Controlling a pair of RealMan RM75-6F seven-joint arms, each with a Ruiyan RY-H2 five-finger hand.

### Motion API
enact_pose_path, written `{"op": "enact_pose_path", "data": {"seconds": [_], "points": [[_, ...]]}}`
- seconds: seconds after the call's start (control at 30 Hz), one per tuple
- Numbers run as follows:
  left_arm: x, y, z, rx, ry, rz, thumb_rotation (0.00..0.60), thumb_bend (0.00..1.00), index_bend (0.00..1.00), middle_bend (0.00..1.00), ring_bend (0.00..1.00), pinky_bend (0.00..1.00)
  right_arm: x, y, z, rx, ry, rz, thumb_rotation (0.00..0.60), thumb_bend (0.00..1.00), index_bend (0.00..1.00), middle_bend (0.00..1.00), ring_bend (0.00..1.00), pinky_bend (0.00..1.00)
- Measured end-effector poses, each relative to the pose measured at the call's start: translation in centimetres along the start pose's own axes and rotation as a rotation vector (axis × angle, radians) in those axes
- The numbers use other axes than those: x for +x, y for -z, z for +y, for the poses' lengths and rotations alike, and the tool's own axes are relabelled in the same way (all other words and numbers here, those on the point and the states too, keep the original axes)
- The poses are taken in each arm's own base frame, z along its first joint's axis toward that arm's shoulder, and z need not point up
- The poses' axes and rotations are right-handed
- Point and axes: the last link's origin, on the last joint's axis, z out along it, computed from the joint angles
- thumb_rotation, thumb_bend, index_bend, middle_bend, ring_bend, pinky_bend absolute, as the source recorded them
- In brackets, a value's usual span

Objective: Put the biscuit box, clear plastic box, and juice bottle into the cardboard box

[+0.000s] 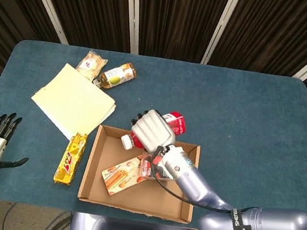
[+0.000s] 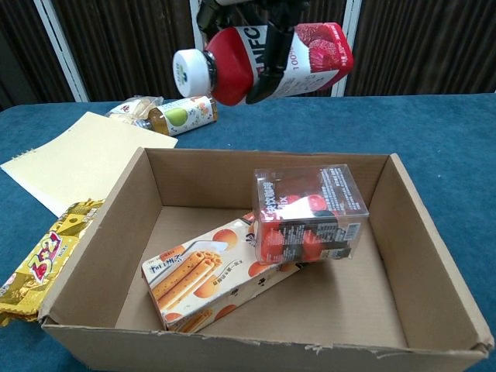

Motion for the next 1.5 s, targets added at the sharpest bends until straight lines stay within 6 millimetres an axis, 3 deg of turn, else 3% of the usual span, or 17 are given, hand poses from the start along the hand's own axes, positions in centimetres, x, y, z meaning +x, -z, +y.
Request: {"op": "enact_pose_path", "data": {"seconds": [0.2, 0.47, 0.5, 0.57, 0.63, 0.7, 0.77, 0.93, 1.5], "points": [[0.0, 0.3, 0.5, -0.028, 0.005, -0.004, 0.398, 0.0, 0.0, 0.0, 0.0, 0.0, 2.1, 1.3, -3.9, 0.057, 0.022, 0.02, 0.6, 0.33, 0.79, 0.53, 0.59, 0.76], [-0.2, 0.5, 0.5, -0.047, 0.013, -0.022, 0.4, 0.0, 0.0, 0.0, 0.0, 0.0, 1.7, 2.1, -7.0, 0.063, 0.04, -0.001, 0.6, 0.28, 0.74, 0.49, 0.58, 0.75], [-0.2, 0.5, 0.5, -0.049, 0.012, -0.023, 0.401, 0.0, 0.0, 0.0, 0.0, 0.0, 1.6, 2.2, -7.2, 0.062, 0.041, -0.007, 0.6, 0.25, 0.67, 0.45, 0.55, 0.73], [-0.2, 0.6, 0.5, -0.052, 0.014, -0.022, 0.403, 0.0, 0.0, 0.0, 0.0, 0.0, 1.1, 2.2, -7.6, 0.058, 0.048, -0.021, 0.6, 0.19, 0.45, 0.33, 0.46, 0.63], [-0.2, 0.7, 0.5, -0.053, 0.016, -0.019, 0.405, 0.0, 0.0, 0.0, 0.0, 0.0, 0.7, 2.2, -7.7, 0.052, 0.048, -0.036, 0.6, 0.09, 0.11, 0.11, 0.26, 0.49], [-0.1, 0.7, 0.5, -0.055, 0.019, -0.016, 0.401, 0.0, 0.0, 0.0, 0.0, 0.0, 0.3, 2.2, -7.7, 0.047, 0.042, -0.057, 0.6, 0.03, 0.01, 0.01, 0.1, 0.37], [-0.2, 0.7, 0.5, -0.055, 0.02, -0.016, 0.399, 0.0, 0.0, 0.0, 0.0, 0.0, 0.0, 2.4, -7.6, 0.041, 0.028, -0.091, 0.6, 0.0, 0.0, 0.0, 0.01, 0.26], [-0.3, 0.5, 0.5, -0.053, 0.022, -0.018, 0.401, 0.0, 0.0, 0.0, 0.0, 0.0, 0.0, 2.5, -7.4, 0.02, -0.004, -0.155, 0.6, 0.0, 0.0, 0.0, 0.0, 0.13], [-0.1, 0.5, 0.5, -0.049, 0.033, 0.006, 0.4, 0.0, 0.0, 0.0, 0.0, 0.0, 2.1, 2.9, -5.8, -0.053, 0.007, -0.121, 0.6, 0.0, 0.0, 0.0, 0.0, 0.11]]}}
